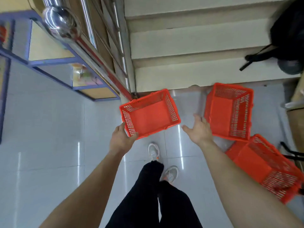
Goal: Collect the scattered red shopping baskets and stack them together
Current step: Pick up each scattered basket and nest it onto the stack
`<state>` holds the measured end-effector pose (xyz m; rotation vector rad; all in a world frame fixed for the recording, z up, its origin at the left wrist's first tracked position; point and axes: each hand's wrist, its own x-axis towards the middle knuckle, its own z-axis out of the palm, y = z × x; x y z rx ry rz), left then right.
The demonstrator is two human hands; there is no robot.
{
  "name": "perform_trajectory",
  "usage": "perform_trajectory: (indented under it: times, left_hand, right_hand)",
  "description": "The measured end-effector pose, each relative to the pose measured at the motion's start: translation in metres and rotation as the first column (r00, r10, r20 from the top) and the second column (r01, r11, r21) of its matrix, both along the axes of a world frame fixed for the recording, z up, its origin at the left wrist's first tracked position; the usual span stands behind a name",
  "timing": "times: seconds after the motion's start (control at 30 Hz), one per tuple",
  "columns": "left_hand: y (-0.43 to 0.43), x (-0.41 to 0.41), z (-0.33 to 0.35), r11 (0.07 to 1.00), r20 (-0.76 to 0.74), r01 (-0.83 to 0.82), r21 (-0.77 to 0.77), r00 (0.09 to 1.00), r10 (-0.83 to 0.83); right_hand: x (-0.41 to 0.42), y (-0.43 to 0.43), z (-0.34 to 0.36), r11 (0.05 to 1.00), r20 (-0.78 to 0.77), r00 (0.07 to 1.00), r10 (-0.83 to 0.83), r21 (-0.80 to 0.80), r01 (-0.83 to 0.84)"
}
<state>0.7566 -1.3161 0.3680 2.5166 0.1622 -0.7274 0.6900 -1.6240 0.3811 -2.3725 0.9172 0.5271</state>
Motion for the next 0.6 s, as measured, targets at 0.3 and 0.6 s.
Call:
perform_trajectory:
  times: [0.3, 0.6]
  left_hand:
    - [-0.005, 0.066, -0.196, 0.946, 0.025, -0.313, 0.084, 0.95, 0.312]
    - [0.015, 0.075, -0.423, 0.863, 0.099, -0.486, 0.14, 0.874, 0.476]
  right_hand:
    - [0.102, -0.039, -0.207, 0.994, 0.022, 0.995, 0.092, 0.06, -0.094]
    - [0.155, -0.056, -0.442, 0.988, 0.061, 0.987, 0.152, 0.024, -0.154]
